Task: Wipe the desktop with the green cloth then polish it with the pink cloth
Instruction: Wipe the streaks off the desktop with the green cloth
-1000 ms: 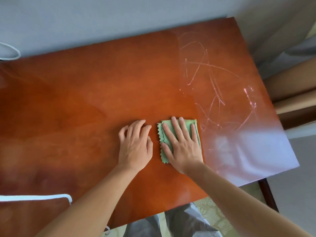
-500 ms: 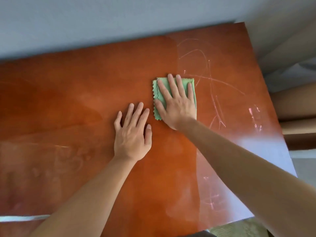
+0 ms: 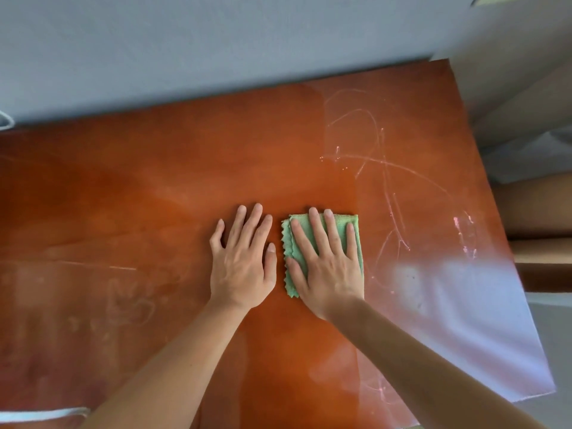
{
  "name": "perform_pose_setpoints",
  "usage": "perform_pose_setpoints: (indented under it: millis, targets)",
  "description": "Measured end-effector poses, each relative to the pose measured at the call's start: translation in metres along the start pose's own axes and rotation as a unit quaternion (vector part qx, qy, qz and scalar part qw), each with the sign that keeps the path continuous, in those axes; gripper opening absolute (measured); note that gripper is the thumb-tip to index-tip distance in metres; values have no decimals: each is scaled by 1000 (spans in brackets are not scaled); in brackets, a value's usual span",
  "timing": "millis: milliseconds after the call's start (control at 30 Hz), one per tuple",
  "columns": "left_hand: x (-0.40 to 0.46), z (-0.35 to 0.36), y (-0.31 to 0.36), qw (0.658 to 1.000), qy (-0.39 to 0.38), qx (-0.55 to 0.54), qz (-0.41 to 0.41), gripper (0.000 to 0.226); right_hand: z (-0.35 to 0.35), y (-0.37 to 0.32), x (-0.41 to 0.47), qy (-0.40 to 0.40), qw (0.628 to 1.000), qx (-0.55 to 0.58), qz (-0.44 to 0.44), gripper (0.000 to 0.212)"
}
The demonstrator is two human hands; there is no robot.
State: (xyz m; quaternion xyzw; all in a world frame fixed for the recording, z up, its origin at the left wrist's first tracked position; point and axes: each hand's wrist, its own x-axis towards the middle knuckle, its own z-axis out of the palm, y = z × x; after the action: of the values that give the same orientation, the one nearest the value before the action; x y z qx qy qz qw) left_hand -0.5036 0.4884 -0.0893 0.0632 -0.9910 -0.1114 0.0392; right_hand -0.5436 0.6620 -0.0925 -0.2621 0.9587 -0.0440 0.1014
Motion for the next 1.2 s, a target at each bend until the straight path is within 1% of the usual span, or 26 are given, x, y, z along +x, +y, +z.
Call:
perform_pose_setpoints:
  millis: [167,233,367,467,633,833,933,1067,1200]
  targets:
    - [-1,4,-1,1000,16,-3,4,49,-9,10,37,8,1000,-8,-15,64]
    - [-1,5,-1,1000,21,-2,5,49,-16,15,66,11,1000,-11,-2,65]
    - [0,7,-2,1000,17,1,3,49,-29,18,129,20,998,-2,53,67]
    - [0,8,-2,1000,22,-6,3,48,-33,19,156,23,998,-5,60,68]
    - [1,8,-3,1000,8,-2,5,49,-30,16,144,25,998,-9,52,68]
    - [1,4,-2,1000,-29,11,4,53,-20,1,64,2,999,-1,40,67]
    - [1,3,-1,999,-33,9,4,54,-14,0,47,-3,999,-6,39,66]
    - [3,2,0,999,-36,4,5,54,-18,3,66,0,999,-19,39,65]
    - [2,5,0,1000,-26,-2,6,53,-27,17,124,19,998,-14,59,65]
